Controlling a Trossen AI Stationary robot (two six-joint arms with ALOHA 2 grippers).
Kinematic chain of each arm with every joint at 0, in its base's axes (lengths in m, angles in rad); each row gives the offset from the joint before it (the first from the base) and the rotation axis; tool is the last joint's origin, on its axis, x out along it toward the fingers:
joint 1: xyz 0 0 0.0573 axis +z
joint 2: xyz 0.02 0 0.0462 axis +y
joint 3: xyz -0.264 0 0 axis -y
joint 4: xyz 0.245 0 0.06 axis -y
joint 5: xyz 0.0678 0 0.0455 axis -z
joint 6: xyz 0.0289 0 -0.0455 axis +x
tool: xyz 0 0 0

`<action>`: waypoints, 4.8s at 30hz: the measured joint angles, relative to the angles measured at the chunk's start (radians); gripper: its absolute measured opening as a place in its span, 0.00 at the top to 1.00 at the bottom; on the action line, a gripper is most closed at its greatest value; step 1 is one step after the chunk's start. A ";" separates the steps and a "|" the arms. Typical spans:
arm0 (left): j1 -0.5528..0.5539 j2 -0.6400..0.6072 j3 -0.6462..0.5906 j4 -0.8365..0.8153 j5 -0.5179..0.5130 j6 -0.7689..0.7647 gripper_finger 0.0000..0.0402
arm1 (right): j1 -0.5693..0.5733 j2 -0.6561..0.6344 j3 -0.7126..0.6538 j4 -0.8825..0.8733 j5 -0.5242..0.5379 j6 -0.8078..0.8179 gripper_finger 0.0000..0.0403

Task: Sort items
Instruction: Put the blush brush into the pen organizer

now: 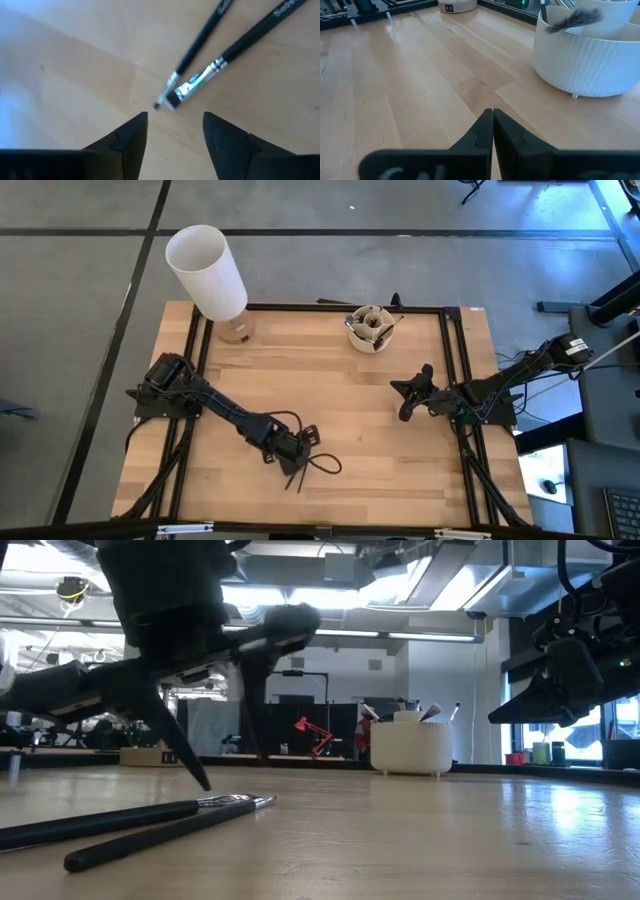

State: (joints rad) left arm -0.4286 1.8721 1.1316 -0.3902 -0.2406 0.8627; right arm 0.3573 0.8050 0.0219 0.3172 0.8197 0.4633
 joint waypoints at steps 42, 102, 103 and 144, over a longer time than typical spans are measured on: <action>0.056 0.072 0.002 0.027 0.068 0.008 0.97 | 0.000 0.000 0.000 0.000 0.000 0.004 0.97; 0.003 0.090 -0.010 0.103 -0.006 0.232 0.92 | 0.000 0.000 0.000 -0.001 0.000 0.015 0.97; 0.000 0.093 -0.010 0.102 -0.010 0.232 0.95 | 0.000 0.000 0.000 -0.002 0.000 0.015 0.97; 0.681 -0.048 -0.013 1.189 -0.512 0.998 0.99 | 0.000 0.000 0.000 -0.016 0.007 0.023 0.97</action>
State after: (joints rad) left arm 0.2522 1.8236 1.1191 0.7987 -0.7525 1.8603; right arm 0.3576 0.8051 0.0219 0.3008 0.8264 0.4862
